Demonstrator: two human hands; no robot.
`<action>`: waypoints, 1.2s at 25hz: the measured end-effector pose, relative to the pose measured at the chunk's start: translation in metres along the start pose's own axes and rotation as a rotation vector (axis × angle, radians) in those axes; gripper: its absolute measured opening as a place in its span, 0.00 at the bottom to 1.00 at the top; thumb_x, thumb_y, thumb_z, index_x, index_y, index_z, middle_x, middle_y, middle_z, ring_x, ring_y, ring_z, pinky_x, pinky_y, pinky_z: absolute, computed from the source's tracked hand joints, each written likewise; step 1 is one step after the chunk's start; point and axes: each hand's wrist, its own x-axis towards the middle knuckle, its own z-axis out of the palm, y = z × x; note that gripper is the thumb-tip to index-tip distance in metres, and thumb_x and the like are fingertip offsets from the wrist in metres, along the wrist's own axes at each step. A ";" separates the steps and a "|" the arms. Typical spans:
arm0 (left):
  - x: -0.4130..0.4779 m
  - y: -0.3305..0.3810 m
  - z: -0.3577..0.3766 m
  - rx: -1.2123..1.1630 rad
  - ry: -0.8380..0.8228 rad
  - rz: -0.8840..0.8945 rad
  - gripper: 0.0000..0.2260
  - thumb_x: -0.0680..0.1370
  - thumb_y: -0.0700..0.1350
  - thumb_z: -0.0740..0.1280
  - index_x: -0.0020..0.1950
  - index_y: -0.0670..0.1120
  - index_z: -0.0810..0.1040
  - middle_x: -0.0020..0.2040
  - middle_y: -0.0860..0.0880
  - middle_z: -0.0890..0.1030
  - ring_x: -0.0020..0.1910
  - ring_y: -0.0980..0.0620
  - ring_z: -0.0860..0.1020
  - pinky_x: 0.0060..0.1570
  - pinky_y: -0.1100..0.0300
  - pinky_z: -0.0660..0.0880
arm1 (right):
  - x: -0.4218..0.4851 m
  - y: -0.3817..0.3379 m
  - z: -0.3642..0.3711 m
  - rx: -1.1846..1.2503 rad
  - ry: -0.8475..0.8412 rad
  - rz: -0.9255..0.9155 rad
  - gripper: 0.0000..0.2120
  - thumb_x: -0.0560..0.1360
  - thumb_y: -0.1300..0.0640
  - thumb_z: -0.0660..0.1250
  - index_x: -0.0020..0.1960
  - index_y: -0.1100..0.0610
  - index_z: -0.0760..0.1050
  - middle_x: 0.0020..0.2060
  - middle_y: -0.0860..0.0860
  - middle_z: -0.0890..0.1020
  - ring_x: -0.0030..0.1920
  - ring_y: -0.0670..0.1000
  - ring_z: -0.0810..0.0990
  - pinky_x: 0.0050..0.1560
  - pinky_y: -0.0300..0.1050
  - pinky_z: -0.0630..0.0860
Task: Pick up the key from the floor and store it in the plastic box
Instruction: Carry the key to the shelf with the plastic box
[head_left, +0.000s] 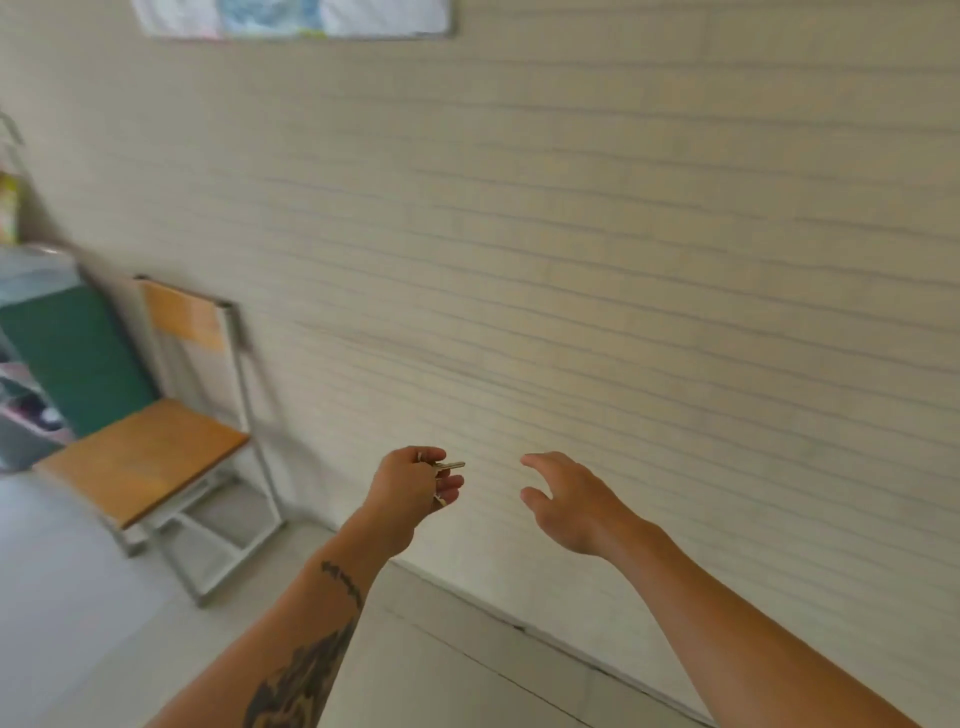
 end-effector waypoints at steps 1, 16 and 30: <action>0.005 0.009 -0.034 -0.007 0.039 0.011 0.14 0.79 0.28 0.50 0.54 0.35 0.74 0.47 0.37 0.76 0.42 0.42 0.80 0.57 0.43 0.78 | 0.016 -0.031 0.014 0.001 -0.013 -0.034 0.25 0.82 0.50 0.57 0.78 0.52 0.62 0.78 0.50 0.64 0.76 0.53 0.64 0.74 0.50 0.62; 0.086 0.092 -0.389 0.062 0.752 0.102 0.07 0.79 0.36 0.60 0.53 0.42 0.77 0.45 0.41 0.80 0.36 0.50 0.79 0.35 0.59 0.80 | 0.246 -0.367 0.177 -0.068 -0.282 -0.530 0.25 0.80 0.50 0.59 0.76 0.53 0.65 0.73 0.52 0.69 0.72 0.55 0.69 0.70 0.53 0.68; 0.183 0.180 -0.699 -0.364 1.018 0.134 0.14 0.75 0.28 0.56 0.50 0.36 0.80 0.39 0.39 0.78 0.35 0.47 0.77 0.37 0.56 0.78 | 0.449 -0.690 0.331 -0.119 -0.448 -0.824 0.24 0.80 0.50 0.60 0.75 0.52 0.67 0.74 0.51 0.68 0.72 0.54 0.69 0.68 0.49 0.66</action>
